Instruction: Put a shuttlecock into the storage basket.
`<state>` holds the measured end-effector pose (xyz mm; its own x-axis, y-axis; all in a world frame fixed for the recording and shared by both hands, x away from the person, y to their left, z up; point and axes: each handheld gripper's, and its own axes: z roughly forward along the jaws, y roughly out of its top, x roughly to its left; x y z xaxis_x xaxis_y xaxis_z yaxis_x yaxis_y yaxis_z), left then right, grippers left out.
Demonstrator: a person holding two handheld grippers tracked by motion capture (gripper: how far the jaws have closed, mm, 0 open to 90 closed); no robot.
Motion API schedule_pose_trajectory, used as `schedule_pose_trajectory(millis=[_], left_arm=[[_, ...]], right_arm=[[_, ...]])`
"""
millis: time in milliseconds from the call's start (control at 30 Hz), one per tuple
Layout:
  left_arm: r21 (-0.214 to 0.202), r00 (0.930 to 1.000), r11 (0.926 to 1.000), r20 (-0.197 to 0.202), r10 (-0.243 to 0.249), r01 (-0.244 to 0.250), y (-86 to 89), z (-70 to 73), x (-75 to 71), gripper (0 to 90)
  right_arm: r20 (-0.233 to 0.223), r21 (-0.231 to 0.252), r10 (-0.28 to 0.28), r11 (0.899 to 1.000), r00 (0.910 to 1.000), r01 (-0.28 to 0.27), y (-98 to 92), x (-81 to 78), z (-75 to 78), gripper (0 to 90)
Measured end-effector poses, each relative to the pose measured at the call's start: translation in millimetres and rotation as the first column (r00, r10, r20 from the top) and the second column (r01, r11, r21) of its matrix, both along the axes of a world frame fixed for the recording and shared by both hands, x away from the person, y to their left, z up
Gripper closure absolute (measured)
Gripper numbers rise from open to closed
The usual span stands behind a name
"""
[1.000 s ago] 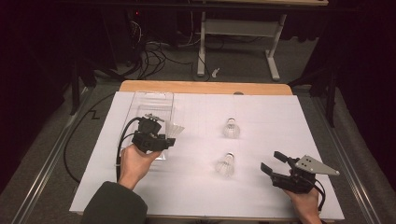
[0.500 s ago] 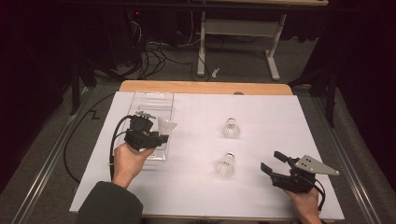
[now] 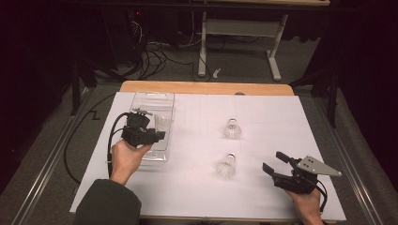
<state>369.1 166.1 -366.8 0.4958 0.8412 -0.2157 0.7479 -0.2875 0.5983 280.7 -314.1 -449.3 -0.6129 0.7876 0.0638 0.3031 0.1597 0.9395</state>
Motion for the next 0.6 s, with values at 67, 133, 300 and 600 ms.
schedule_pose_trajectory(millis=[67, 133, 300, 600], left_arm=[[0.001, 1.0000, 1.0000, -0.004, 0.006, -0.006, 0.8, -0.9, 2.3, 65.3], [-0.002, 0.9999, 0.9999, -0.007, 0.010, -0.010, 1.8, -1.7, 4.4, 65.3], [0.002, 0.9998, 0.9998, -0.006, 0.020, -0.020, 2.9, -2.0, 10.2, 65.3], [0.007, 0.9993, 0.9993, -0.004, 0.037, -0.037, 4.2, -2.8, 20.0, 65.3]], right_arm=[[-0.001, 0.001, 0.001, 1.000, 1.0000, -0.001, 0.0, 0.1, -0.1, 27.7], [-0.001, 0.000, 0.003, 1.000, 1.0000, -0.003, 0.1, 0.3, -0.3, 27.8], [0.001, 0.001, 0.004, 1.000, 1.0000, -0.004, -0.1, 0.5, -0.3, 27.7], [0.001, 0.002, 0.005, 1.000, 1.0000, -0.005, -0.2, 0.5, -0.2, 27.8]])
